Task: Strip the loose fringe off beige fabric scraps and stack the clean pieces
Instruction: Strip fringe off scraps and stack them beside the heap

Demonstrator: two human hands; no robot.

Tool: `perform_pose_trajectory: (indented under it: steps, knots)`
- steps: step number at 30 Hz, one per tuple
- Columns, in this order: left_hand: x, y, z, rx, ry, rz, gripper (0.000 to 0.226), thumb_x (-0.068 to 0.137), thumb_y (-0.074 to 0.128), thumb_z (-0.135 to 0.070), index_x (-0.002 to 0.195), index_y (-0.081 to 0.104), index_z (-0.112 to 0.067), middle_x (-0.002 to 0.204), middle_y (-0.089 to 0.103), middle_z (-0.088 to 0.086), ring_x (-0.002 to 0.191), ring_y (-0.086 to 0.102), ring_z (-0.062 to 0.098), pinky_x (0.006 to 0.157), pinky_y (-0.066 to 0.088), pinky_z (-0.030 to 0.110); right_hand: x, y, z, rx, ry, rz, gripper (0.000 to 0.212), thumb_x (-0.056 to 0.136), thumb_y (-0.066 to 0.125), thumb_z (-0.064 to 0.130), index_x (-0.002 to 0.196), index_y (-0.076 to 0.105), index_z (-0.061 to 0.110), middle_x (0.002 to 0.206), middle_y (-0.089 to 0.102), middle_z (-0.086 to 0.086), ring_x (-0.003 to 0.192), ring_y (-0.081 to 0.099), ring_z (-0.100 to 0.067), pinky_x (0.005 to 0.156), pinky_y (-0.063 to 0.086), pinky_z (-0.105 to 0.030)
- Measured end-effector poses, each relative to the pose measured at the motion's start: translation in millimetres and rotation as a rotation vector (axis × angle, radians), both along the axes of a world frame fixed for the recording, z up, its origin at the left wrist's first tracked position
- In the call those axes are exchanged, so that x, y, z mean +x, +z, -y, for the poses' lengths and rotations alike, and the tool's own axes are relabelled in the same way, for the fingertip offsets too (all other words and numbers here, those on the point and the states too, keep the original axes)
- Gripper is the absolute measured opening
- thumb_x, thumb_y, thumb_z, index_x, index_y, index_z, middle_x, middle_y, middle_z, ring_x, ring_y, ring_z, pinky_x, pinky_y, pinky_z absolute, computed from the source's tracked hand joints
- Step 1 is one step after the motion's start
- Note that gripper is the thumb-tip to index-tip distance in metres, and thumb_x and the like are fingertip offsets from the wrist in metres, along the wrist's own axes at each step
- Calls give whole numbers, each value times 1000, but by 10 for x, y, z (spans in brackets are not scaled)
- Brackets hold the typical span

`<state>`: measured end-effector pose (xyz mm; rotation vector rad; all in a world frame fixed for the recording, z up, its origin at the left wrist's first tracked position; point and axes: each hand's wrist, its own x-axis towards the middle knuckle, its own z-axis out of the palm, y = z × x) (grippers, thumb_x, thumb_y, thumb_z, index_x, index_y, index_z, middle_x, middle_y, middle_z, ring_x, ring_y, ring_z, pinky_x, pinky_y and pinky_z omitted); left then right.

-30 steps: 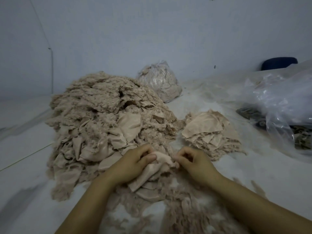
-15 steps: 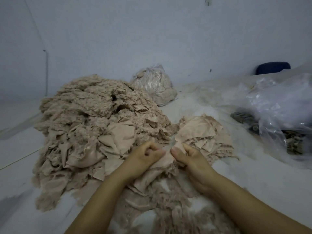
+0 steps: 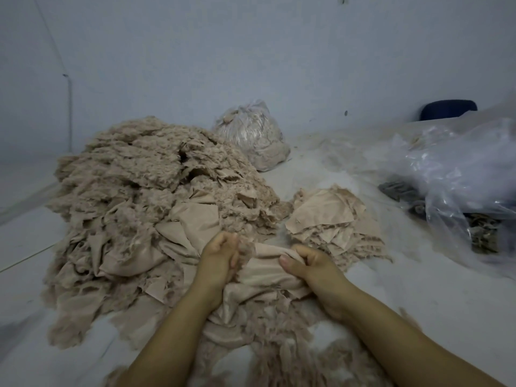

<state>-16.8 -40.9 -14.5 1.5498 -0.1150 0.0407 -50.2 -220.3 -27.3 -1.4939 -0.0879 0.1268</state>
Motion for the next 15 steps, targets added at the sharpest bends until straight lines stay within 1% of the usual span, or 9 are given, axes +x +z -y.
perform_pose_trajectory:
  steps: [2, 4, 5, 6, 7, 9, 11, 13, 15]
  knots:
    - [-7, 11, -49, -84, -61, -32, 29, 100, 41, -17, 72, 44, -8, 40, 33, -4, 29, 23, 5, 31, 20, 14, -16, 63, 16, -27, 24, -24, 19, 84, 68, 26, 72, 61, 13, 63, 54, -3, 52, 49, -9, 48, 39, -19]
    - [-76, -28, -15, 51, -158, 40, 25, 99, 42, -17, 77, 46, -5, 40, 35, -3, 30, 26, 6, 33, 23, 14, -30, 95, -17, -36, 44, -29, 46, 71, 72, 45, 85, 62, 3, 75, 57, -12, 65, 52, -19, 59, 41, -28]
    - [-108, -56, 19, 117, -200, 75, 24, 99, 43, -17, 78, 46, -5, 40, 37, -3, 31, 27, 6, 33, 24, 14, -29, 99, -42, -25, 30, -17, 57, 67, 73, 50, 89, 62, -2, 79, 57, -15, 70, 52, -22, 63, 41, -32]
    - [-118, -78, 54, 135, -222, 95, 24, 98, 44, -17, 78, 47, -5, 40, 37, -3, 31, 27, 6, 34, 24, 14, -30, 94, -70, -20, 9, -2, 59, 69, 74, 48, 89, 63, -6, 79, 59, -15, 70, 53, -22, 63, 42, -31]
    - [-115, -85, 74, 101, -212, 93, 24, 98, 44, -18, 78, 48, -6, 40, 37, -3, 31, 27, 6, 34, 24, 15, -20, 68, -89, -12, -9, 9, 50, 73, 74, 41, 89, 65, -6, 75, 61, -14, 66, 54, -21, 58, 43, -28]
    - [-64, -43, 53, -76, -51, 20, 24, 99, 44, -18, 76, 49, -10, 41, 34, -5, 32, 24, 6, 33, 20, 15, -19, 49, -108, 6, -36, 12, 19, 84, 70, 24, 84, 71, 6, 64, 61, -6, 53, 53, -13, 47, 41, -20]
    - [13, -9, -37, -207, 132, -27, 27, 100, 42, -18, 73, 46, -11, 40, 32, -6, 31, 22, 5, 32, 18, 14, -23, 21, -80, 83, -39, 41, 11, 83, 68, 24, 76, 72, 16, 59, 60, -1, 48, 52, -9, 45, 40, -19]
    - [28, -36, -77, -56, 156, -17, 30, 100, 43, -19, 72, 46, -9, 41, 34, -4, 30, 23, 6, 32, 19, 15, -17, 28, -28, 239, -65, 40, 13, 76, 70, 25, 72, 74, 13, 69, 69, -8, 58, 64, -15, 53, 50, -23]
    - [-30, -50, -48, 89, 74, -5, 29, 99, 45, -24, 76, 52, -7, 48, 44, 2, 32, 31, 6, 33, 25, 16, -1, 27, 13, 366, -80, 28, 15, 74, 72, 19, 80, 76, 7, 87, 73, -19, 77, 71, -25, 68, 58, -31]
